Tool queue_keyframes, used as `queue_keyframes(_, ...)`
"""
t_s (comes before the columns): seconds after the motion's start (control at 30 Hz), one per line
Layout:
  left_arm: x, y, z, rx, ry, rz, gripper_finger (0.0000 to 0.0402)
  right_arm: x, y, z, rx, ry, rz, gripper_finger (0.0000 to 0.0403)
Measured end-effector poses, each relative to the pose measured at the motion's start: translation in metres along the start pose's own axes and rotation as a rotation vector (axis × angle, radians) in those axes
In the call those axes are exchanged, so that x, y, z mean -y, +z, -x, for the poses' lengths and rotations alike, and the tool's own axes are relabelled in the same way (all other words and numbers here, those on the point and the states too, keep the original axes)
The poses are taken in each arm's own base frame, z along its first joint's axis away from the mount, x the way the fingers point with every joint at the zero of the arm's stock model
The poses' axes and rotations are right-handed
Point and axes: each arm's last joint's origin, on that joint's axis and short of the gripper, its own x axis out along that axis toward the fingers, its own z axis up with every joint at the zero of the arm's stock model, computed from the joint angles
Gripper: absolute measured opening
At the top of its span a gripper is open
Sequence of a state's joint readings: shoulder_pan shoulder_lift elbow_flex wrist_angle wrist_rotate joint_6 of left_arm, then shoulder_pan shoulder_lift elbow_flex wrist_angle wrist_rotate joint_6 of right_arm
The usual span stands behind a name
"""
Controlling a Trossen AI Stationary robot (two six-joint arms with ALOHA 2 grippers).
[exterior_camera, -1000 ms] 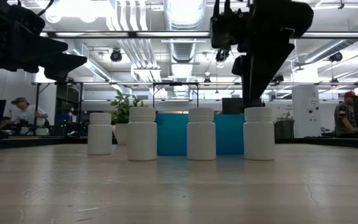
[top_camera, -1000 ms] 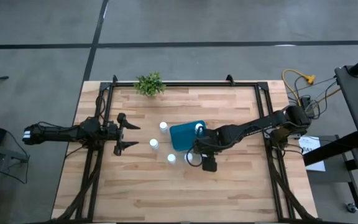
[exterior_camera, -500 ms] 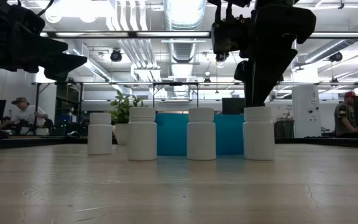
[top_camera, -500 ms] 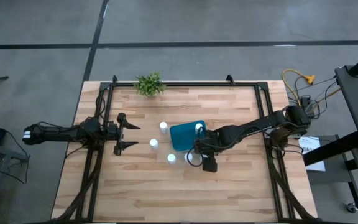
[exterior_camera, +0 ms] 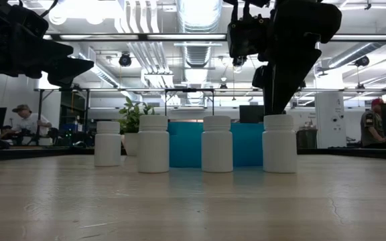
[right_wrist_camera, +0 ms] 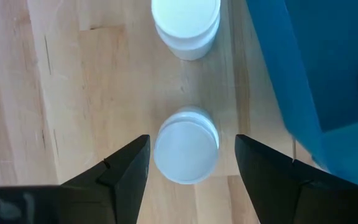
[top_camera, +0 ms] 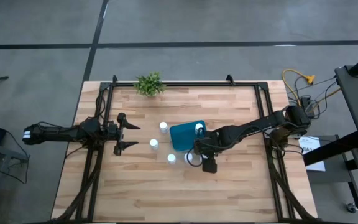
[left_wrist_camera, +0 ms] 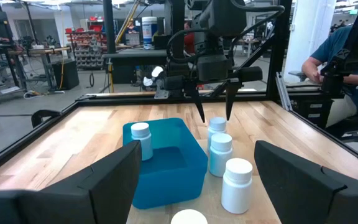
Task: Pick and place pill bottles into a basket
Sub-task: Put the white medicine bottle into the blue bin
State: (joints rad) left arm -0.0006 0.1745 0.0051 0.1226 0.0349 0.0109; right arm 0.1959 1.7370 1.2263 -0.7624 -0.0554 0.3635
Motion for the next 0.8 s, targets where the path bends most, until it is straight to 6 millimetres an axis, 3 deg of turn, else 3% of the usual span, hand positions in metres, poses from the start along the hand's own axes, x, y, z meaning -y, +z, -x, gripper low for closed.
queue_keyframes(0.8, 0.000, 0.000, 0.000, 0.000, 0.000, 0.000, 0.0295, 0.004, -0.011, -0.018, -0.003, 0.033, -0.037, 0.0226)
